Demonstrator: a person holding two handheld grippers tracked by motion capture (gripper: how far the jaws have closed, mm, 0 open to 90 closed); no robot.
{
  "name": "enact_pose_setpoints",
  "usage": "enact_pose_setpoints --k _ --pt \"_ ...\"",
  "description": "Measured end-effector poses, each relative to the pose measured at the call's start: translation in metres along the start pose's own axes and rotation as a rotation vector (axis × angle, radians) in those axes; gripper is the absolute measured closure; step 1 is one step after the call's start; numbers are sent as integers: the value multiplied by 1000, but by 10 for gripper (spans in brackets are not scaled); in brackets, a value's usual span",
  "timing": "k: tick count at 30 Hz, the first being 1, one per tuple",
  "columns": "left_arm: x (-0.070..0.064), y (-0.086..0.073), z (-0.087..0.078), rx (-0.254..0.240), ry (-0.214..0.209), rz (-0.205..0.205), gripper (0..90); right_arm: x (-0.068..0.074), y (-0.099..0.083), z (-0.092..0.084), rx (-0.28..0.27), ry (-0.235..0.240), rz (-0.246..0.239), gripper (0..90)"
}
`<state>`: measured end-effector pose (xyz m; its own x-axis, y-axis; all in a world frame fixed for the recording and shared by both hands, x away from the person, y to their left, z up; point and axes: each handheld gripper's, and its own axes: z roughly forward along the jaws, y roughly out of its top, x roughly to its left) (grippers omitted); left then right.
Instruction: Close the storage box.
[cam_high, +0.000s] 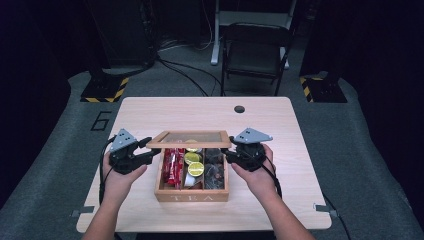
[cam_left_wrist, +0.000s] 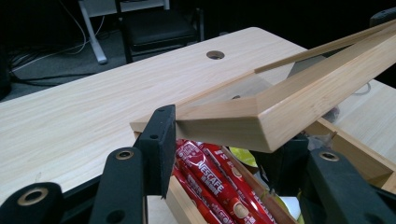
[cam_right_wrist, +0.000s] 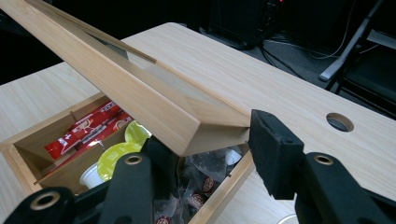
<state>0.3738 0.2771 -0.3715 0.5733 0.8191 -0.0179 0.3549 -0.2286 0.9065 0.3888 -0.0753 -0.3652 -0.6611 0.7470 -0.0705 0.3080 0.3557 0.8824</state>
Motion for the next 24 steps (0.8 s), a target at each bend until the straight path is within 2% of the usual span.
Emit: enact_pose_setpoints --k 10,14,24 --pt "-4 3 0 30 25 -1 512 -2 1 -2 14 24 5 542" --pt "-5 2 -1 43 20 10 511 -1 -1 -2 18 20 -9 542" --pt "-5 -2 -3 55 3 41 507 1 -8 -5 7 26 -6 547"
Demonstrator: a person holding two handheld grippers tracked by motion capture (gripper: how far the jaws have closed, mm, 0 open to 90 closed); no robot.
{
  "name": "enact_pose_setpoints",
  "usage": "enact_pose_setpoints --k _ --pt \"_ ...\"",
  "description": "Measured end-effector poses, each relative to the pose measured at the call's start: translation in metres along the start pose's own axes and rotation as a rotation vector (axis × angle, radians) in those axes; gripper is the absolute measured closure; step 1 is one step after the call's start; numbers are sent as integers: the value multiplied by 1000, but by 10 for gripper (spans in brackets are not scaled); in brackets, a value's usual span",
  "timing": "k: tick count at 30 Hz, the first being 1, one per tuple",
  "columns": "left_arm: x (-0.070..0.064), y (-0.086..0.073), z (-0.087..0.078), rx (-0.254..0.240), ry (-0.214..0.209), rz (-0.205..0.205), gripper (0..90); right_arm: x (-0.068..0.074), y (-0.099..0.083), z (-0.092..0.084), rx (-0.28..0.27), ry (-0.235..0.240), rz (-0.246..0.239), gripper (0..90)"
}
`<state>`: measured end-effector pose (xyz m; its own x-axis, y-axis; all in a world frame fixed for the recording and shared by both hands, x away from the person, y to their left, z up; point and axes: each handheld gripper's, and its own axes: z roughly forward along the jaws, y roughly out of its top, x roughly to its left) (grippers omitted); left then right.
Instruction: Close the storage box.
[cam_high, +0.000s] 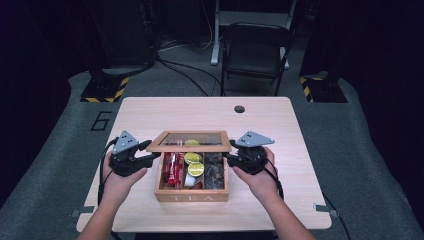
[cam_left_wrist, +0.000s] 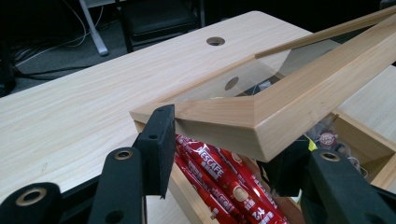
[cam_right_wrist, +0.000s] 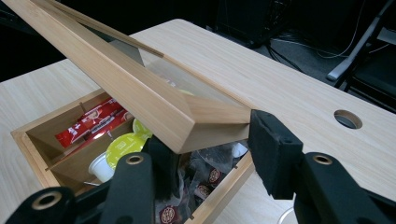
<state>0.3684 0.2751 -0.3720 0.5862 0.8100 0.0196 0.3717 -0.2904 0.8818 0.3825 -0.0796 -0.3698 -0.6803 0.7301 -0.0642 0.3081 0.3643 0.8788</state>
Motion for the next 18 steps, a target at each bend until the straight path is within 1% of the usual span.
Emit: enact_pose_setpoints --k 1,3,5,7,8,9,11,12,14,17,18 --pt "0 0 0 0 0 2 507 0 -1 0 0 0 -4 547" --pt "-1 -2 0 4 -2 10 507 2 -2 -1 6 -3 7 547" --pt "-1 -3 -1 4 -3 11 507 2 -3 -1 7 1 -5 546" --pt "-1 -6 -1 3 -7 11 507 3 -5 -1 11 -2 -4 547" --pt "-1 -7 -1 2 -12 1 507 3 -5 -2 15 1 -7 546" --pt "-1 -8 -1 0 -17 -8 506 4 -7 -2 13 1 1 546" --pt "-1 -10 -2 -3 -21 -18 505 4 -8 -2 13 4 -7 546" --pt "-1 -11 -3 -5 -23 -20 506 5 -9 -2 15 4 -4 546" --pt "-2 -13 -3 -4 -27 -15 506 6 -10 -2 16 2 -6 546" --pt "-2 -16 -4 -4 -30 -2 505 7 -14 -4 15 6 7 548" --pt "-3 -17 -4 -8 -29 1 505 7 -15 -4 12 8 -2 550"
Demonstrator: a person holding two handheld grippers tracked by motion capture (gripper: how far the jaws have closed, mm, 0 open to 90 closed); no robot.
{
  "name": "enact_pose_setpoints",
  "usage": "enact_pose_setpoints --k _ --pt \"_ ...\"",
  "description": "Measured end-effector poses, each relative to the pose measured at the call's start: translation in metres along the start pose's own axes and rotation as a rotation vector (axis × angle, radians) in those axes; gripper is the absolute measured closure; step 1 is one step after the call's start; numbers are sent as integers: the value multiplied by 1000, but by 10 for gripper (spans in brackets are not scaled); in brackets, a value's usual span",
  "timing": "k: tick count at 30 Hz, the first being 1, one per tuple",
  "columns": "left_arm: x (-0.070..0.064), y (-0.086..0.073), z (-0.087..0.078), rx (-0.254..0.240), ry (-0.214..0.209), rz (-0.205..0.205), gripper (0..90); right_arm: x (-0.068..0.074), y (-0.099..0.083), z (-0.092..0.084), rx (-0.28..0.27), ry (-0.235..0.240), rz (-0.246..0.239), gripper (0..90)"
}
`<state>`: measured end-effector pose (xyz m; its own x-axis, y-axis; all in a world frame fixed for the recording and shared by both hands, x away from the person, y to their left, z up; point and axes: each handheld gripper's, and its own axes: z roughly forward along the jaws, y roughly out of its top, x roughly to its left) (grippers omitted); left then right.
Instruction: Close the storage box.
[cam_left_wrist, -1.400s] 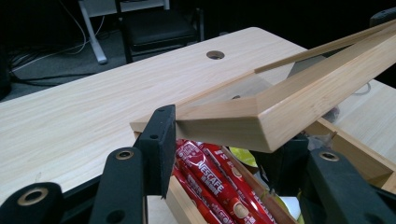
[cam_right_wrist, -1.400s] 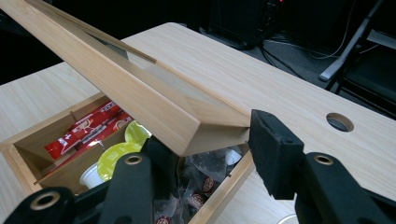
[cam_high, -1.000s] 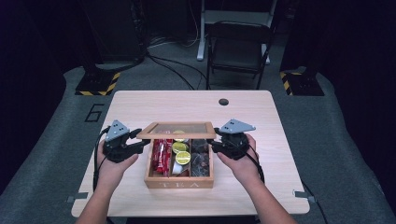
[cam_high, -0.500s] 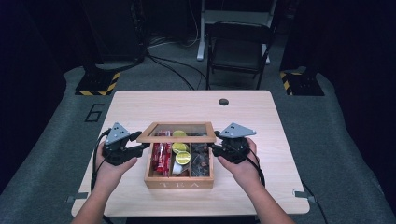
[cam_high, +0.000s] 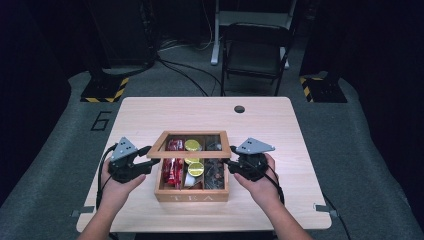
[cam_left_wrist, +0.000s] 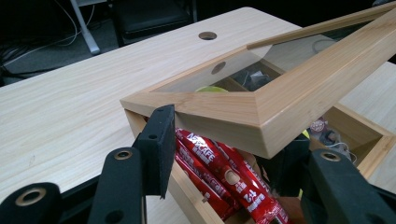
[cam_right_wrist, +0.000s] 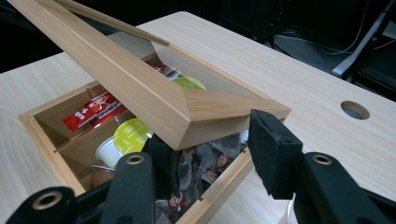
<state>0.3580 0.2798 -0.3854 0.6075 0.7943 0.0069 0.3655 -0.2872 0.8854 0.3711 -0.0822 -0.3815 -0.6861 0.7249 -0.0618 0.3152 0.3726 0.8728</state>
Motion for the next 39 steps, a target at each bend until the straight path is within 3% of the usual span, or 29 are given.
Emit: enact_pose_setpoints --k 8,15,32,39 --pt "-2 -5 -4 2 -10 -19 506 2 -7 -3 -6 9 8 566" --pt "-5 -8 -6 5 -9 -3 506 4 -11 -6 -10 21 22 587" --pt "-11 -17 -11 26 -19 1 510 14 -19 -12 -20 11 -24 556" --pt "-15 -26 -11 16 -11 -6 509 18 -25 -13 -16 7 -15 554"
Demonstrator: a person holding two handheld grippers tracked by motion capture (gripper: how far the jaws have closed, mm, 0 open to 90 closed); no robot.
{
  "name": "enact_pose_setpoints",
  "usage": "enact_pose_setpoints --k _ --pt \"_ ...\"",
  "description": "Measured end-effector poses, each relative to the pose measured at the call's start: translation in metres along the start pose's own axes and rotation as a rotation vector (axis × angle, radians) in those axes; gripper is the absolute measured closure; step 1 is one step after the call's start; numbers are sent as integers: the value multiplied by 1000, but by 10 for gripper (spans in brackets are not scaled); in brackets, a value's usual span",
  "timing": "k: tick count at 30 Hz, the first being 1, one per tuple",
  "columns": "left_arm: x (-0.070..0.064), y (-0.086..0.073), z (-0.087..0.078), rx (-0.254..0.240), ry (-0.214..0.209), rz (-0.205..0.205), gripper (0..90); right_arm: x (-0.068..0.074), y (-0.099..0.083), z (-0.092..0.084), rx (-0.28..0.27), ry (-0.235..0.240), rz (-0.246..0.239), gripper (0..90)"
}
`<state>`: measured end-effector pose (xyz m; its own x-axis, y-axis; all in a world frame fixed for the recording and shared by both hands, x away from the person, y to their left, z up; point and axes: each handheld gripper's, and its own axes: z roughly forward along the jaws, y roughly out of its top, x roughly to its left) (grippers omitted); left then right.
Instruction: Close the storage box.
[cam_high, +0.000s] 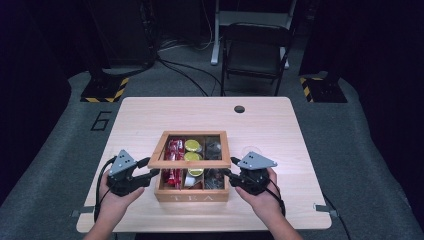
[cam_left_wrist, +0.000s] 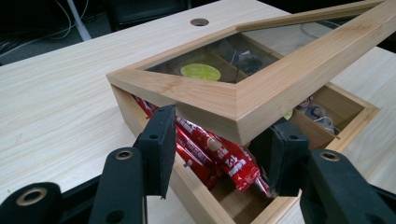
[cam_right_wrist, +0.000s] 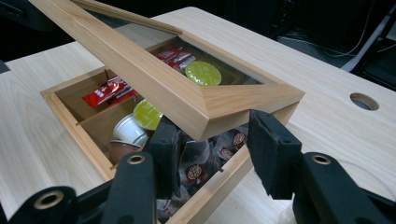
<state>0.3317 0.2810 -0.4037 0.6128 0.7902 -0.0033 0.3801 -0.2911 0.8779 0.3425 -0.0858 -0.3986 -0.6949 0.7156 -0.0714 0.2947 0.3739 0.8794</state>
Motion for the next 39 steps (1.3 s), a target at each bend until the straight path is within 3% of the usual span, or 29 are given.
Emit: enact_pose_setpoints --k 16,31,39 --pt "-6 -21 0 8 -15 13 508 8 -19 -1 22 26 -19 554" --pt "-8 -37 4 -5 -25 2 507 13 -33 3 17 24 17 543" --pt "-8 -41 6 -10 -19 6 506 13 -37 4 23 29 -5 535"
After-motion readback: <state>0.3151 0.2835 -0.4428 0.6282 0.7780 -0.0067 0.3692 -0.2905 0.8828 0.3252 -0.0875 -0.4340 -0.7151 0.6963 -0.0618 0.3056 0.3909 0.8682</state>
